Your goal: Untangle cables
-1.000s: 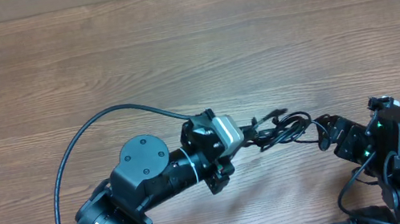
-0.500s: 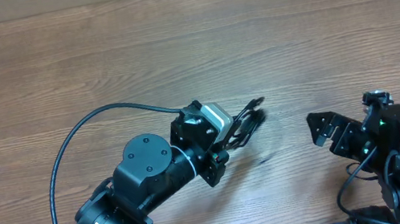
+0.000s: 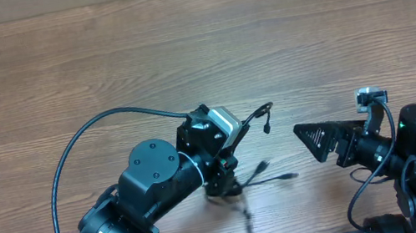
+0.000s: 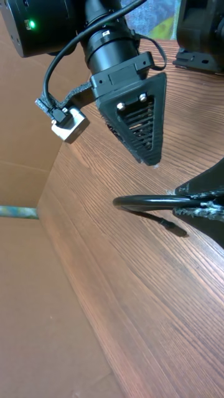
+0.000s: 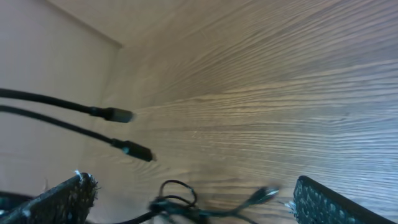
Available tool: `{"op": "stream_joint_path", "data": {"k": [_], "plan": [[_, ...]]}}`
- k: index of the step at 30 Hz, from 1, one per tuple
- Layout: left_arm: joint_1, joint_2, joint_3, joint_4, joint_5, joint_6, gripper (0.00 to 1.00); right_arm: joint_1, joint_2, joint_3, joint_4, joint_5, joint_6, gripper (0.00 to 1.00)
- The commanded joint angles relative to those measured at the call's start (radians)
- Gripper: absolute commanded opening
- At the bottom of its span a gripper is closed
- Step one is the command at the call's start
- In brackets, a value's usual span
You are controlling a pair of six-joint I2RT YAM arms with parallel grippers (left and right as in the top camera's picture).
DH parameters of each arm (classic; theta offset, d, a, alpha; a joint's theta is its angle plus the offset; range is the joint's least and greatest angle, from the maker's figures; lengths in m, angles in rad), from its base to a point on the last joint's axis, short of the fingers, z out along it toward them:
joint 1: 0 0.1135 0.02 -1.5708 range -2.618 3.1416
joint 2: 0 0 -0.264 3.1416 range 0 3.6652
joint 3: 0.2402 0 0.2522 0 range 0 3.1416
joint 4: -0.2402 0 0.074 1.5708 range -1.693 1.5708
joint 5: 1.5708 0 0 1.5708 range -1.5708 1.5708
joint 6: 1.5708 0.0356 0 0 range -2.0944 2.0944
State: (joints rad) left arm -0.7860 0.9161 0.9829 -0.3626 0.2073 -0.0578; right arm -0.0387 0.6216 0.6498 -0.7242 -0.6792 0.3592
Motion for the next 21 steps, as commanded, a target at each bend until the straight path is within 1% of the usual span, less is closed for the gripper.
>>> {"op": "stream_joint_path", "data": {"k": [1,6,11,13,17,19,21], "plan": [[-0.003,-0.013,0.017,0.018,-0.009,-0.016,0.04,-0.002,-0.003,0.027,0.002,-0.041,-0.016,1.0],[-0.003,-0.013,0.017,0.03,-0.06,-0.019,0.04,-0.002,-0.003,0.027,-0.001,-0.04,-0.016,1.0],[-0.003,-0.013,0.017,0.08,-0.062,-0.019,0.04,-0.002,-0.003,0.026,0.004,-0.042,-0.029,1.0],[-0.003,-0.013,0.017,0.122,-0.062,-0.031,0.04,-0.002,-0.003,0.026,0.003,-0.086,-0.088,1.0],[-0.004,-0.005,0.017,0.229,-0.053,-0.103,0.04,-0.002,-0.003,0.026,0.007,-0.304,-0.282,1.0],[-0.004,0.005,0.017,0.274,-0.049,-0.145,0.04,-0.002,-0.003,0.026,0.018,-0.389,-0.348,1.0],[-0.004,0.016,0.017,0.313,-0.041,-0.187,0.04,-0.002,-0.003,0.026,0.031,-0.45,-0.384,1.0]]}}
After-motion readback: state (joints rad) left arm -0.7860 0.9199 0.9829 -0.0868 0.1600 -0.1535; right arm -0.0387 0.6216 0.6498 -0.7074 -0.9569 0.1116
